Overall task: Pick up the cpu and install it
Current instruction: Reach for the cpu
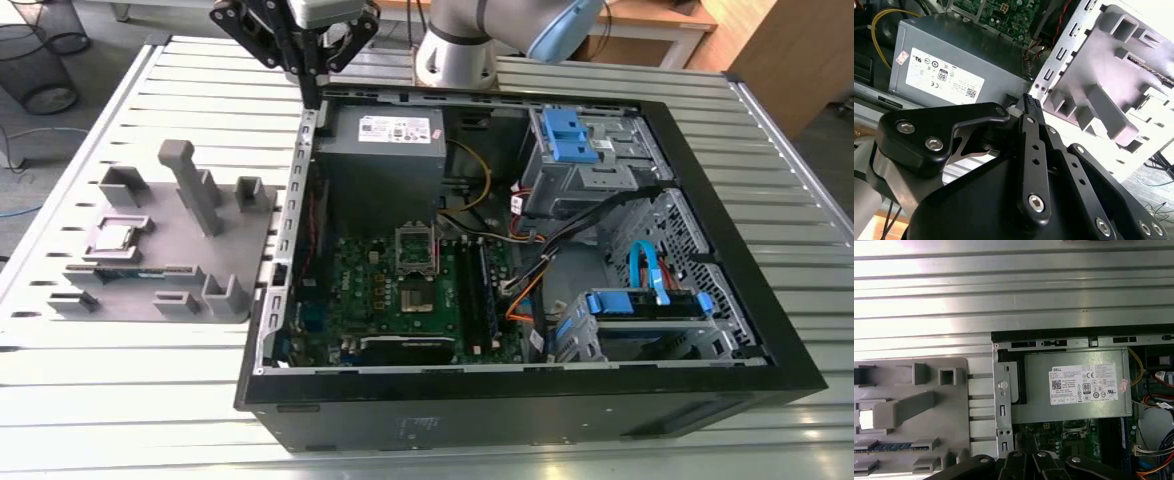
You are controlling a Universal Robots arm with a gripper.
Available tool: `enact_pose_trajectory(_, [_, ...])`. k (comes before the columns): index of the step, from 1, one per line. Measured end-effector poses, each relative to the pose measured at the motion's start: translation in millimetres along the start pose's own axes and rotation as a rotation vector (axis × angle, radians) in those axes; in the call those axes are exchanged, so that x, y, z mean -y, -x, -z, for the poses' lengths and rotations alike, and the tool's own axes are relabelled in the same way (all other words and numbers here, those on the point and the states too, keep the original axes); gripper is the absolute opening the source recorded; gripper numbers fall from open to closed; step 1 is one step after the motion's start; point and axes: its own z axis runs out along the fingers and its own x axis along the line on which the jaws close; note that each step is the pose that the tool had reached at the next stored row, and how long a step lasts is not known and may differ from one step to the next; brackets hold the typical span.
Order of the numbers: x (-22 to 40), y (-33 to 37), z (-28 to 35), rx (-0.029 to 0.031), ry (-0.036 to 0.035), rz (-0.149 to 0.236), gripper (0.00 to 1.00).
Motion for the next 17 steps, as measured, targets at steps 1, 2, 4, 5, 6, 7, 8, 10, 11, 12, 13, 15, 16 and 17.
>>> enact_pose_trajectory(1, [0.1,-2.0,0.0,0.0000,0.0001,0.000,0.11])
enact_pose_trajectory(2, [0.3,-4.0,0.1,0.0000,0.0000,0.000,0.11])
enact_pose_trajectory(4, [0.6,-8.0,0.1,-0.0001,-0.0001,0.000,0.11])
enact_pose_trajectory(5, [0.7,-10.1,0.1,0.0000,0.0000,0.000,0.11])
enact_pose_trajectory(6, [0.8,-12.0,0.1,0.0000,0.0000,0.000,0.11])
enact_pose_trajectory(7, [1.0,-14.0,0.2,0.0000,0.0000,0.000,0.11])
enact_pose_trajectory(8, [1.1,-15.9,0.2,0.0000,0.0000,0.000,0.11])
enact_pose_trajectory(10, [1.4,-19.9,0.2,0.0000,0.0000,0.000,0.11])
enact_pose_trajectory(11, [1.6,-21.9,0.2,0.0000,0.0000,0.000,0.11])
enact_pose_trajectory(12, [1.7,-23.9,0.2,0.0000,0.0000,0.000,0.11])
enact_pose_trajectory(13, [1.8,-25.9,0.2,0.0000,0.0000,0.000,0.11])
enact_pose_trajectory(15, [2.1,-29.8,0.2,0.0000,0.0000,0.000,0.11])
enact_pose_trajectory(16, [2.2,-31.8,0.2,0.0000,0.0000,0.000,0.11])
enact_pose_trajectory(17, [2.4,-33.6,0.3,0.0000,-0.0001,0.000,0.11])
